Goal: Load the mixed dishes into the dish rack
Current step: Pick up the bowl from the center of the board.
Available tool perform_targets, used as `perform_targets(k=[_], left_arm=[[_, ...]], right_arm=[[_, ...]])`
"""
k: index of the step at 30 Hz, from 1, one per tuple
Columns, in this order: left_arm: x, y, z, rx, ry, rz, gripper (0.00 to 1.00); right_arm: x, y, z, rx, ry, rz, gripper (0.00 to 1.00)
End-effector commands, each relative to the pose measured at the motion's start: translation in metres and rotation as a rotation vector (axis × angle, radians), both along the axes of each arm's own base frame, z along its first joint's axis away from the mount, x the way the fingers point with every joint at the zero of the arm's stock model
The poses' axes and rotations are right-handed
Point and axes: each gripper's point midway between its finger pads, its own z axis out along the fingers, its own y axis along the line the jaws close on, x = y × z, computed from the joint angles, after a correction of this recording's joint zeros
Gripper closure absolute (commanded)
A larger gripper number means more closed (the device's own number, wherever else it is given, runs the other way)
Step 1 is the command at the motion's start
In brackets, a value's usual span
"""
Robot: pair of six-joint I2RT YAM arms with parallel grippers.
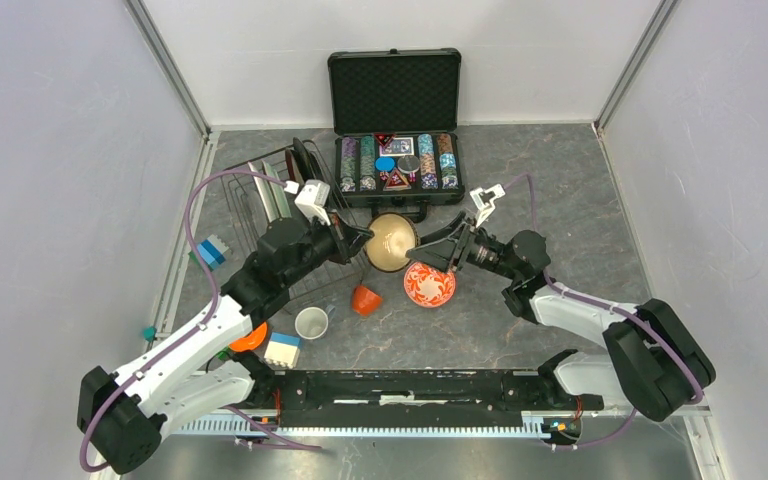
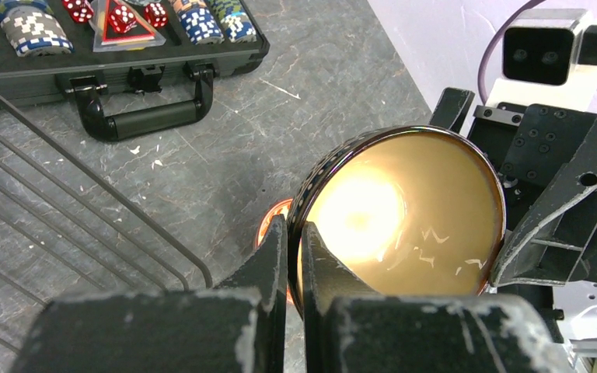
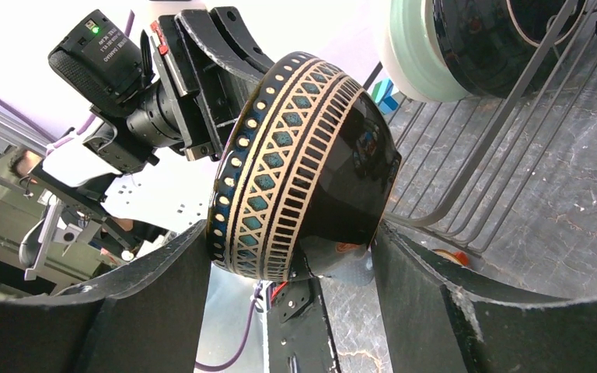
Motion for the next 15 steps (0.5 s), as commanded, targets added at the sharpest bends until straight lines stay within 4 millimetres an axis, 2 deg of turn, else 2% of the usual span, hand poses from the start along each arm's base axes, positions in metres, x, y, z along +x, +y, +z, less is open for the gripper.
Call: perform_targets(k=[1, 6, 10, 13, 15], left_arm=[[0.001, 0.004, 0.031, -0.033, -0.099, 0.010, 0.86], [0.001, 0.008, 0.024, -0.017, -0.079, 0.028, 0.73], [0.001, 0.013, 0.023, -0.003, -0.078, 0.054, 0.71], [0.003, 0.021, 0.021, 0.011, -0.078, 0.089, 0.63], [0.003, 0.026, 0.022, 0.019, -0.089, 0.110, 0.64]], right_arm=[[0.010, 0.000, 0.019, 0.003, -0.094, -0.061, 0.49], [0.014, 0.001, 0.016, -0.015, -0.087, -0.093, 0.51], [0.018, 0.000, 0.013, -0.022, -0.079, -0.117, 0.52], [0.021, 0.002, 0.012, -0.034, -0.080, -0.134, 0.53], [0.023, 0.004, 0.010, -0.054, -0.081, -0.142, 0.53]])
